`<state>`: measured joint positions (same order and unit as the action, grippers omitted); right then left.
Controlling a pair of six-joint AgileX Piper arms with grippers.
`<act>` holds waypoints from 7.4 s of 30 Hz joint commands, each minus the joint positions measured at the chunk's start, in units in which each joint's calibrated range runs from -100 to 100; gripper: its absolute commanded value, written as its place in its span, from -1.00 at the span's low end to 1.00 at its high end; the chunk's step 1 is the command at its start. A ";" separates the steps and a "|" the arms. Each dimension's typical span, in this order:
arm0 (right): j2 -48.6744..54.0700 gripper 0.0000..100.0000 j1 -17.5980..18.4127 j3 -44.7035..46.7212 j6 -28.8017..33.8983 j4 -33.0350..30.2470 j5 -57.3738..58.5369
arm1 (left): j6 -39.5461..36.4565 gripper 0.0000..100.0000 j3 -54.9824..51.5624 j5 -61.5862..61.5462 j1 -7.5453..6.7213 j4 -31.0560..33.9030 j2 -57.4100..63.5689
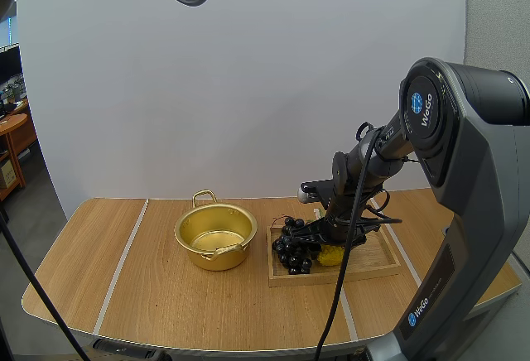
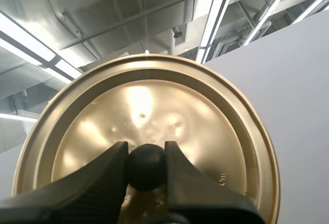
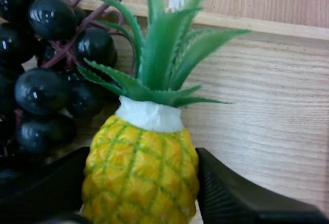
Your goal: Open the pot, put the pineapple inside, and close it
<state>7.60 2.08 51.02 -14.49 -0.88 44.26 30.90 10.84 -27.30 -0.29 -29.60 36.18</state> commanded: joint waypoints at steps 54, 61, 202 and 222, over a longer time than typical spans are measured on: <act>0.26 -1.00 20.53 -22.68 -1.54 0.09 5.90 | -0.24 -1.00 0.55 1.89 -0.01 0.70 0.28; -4.93 -1.00 20.53 -22.68 -1.54 -0.26 3.25 | -0.24 -1.00 0.55 1.89 -0.01 0.70 0.28; 83.76 -1.00 16.38 5.12 -1.52 -0.90 50.01 | -0.24 -1.00 0.55 -38.76 -0.01 1.51 0.94; 83.76 -1.00 16.38 5.12 -1.52 -1.02 50.01 | 1.35 -1.00 -14.00 -72.70 -0.01 0.16 -2.85</act>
<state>90.74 18.71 56.07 -15.75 -1.29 94.11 31.89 -0.26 -100.00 -0.29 -28.46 33.64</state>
